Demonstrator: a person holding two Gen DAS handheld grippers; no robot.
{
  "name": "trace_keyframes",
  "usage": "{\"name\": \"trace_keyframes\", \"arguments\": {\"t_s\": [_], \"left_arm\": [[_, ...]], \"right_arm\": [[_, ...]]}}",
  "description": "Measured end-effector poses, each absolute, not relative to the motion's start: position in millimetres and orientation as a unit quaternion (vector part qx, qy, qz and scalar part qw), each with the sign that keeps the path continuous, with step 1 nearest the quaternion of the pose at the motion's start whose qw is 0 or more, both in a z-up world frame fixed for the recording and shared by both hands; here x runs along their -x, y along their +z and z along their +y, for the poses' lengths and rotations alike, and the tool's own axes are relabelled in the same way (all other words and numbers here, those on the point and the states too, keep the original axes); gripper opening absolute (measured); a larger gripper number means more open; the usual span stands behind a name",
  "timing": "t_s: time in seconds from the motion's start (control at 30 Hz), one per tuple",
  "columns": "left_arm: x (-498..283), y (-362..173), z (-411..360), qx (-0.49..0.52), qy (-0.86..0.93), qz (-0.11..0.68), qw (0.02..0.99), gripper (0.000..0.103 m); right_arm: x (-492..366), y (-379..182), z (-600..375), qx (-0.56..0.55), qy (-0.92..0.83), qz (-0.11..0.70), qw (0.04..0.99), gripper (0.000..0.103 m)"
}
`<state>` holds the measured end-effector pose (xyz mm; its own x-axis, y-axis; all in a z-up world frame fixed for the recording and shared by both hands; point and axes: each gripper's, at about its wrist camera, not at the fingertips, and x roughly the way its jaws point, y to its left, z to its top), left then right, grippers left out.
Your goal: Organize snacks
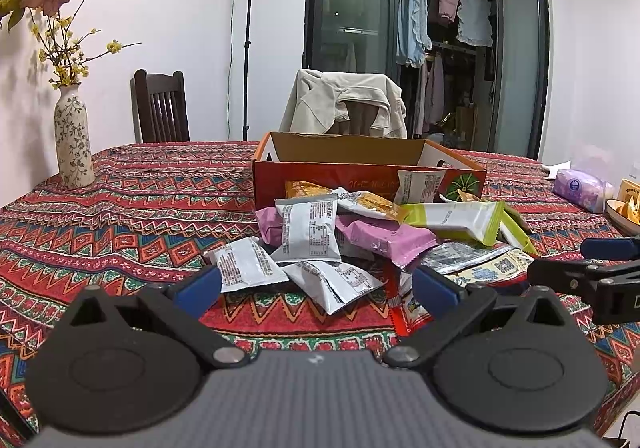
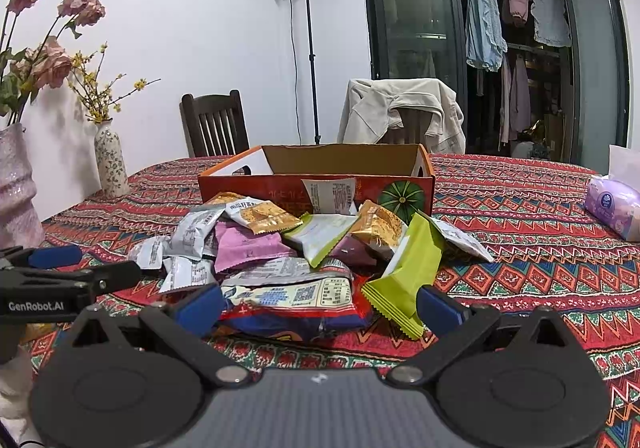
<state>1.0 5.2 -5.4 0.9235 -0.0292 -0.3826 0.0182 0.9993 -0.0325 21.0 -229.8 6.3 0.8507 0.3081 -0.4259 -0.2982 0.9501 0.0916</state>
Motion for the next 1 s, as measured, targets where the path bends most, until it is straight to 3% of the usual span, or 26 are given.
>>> {"name": "trace_keyframes", "arguments": {"t_s": [1.0], "left_arm": [[-3.5, -4.7, 5.6, 0.018, -0.015, 0.192, 0.981, 0.103]], "right_arm": [[-23.5, 4.3, -229.1, -0.013, 0.160, 0.227, 0.961, 0.103]]}}
